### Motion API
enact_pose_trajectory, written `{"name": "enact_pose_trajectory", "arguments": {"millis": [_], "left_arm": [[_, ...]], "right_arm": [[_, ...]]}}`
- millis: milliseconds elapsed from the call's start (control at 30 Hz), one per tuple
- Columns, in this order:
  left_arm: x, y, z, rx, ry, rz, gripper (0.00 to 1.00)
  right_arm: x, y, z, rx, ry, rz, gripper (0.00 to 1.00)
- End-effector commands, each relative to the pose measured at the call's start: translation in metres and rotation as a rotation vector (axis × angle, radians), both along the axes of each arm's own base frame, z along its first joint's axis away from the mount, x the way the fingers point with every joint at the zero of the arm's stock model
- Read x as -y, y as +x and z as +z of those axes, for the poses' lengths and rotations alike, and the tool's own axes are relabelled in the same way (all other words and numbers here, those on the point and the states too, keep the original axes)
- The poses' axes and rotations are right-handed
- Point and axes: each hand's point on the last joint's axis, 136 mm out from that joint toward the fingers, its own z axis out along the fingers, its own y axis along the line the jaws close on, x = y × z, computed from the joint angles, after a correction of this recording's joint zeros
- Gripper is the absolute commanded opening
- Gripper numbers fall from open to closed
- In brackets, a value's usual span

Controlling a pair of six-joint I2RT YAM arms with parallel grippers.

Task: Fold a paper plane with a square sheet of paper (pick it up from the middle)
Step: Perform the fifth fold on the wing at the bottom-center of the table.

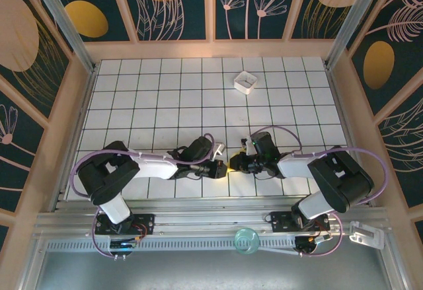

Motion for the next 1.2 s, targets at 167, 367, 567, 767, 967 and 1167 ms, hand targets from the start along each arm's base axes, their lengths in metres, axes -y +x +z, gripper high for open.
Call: {"name": "enact_pose_trajectory", "arguments": {"millis": [167,367,567,767,967,1167], "left_arm": [[-0.005,0.011,-0.018,0.000,0.035,0.019,0.06],[-0.016,0.012,-0.029,-0.012,0.078,0.036,0.05],[-0.026,0.006,-0.043,-0.025,0.121,0.033,0.05],[-0.032,0.003,-0.048,-0.026,0.146,0.030,0.05],[-0.035,0.002,-0.051,-0.026,0.154,0.033,0.04],[-0.038,0.003,-0.052,-0.021,0.164,0.038,0.04]], "right_arm": [[0.012,-0.002,-0.013,-0.008,-0.049,-0.017,0.16],[0.013,0.001,-0.008,0.010,-0.052,-0.017,0.17],[0.012,0.007,0.017,0.087,-0.021,-0.003,0.21],[0.002,0.007,0.040,0.123,0.060,-0.001,0.25],[-0.011,-0.005,0.033,0.082,0.096,0.002,0.23],[-0.019,-0.010,0.026,0.043,0.128,0.002,0.21]]}}
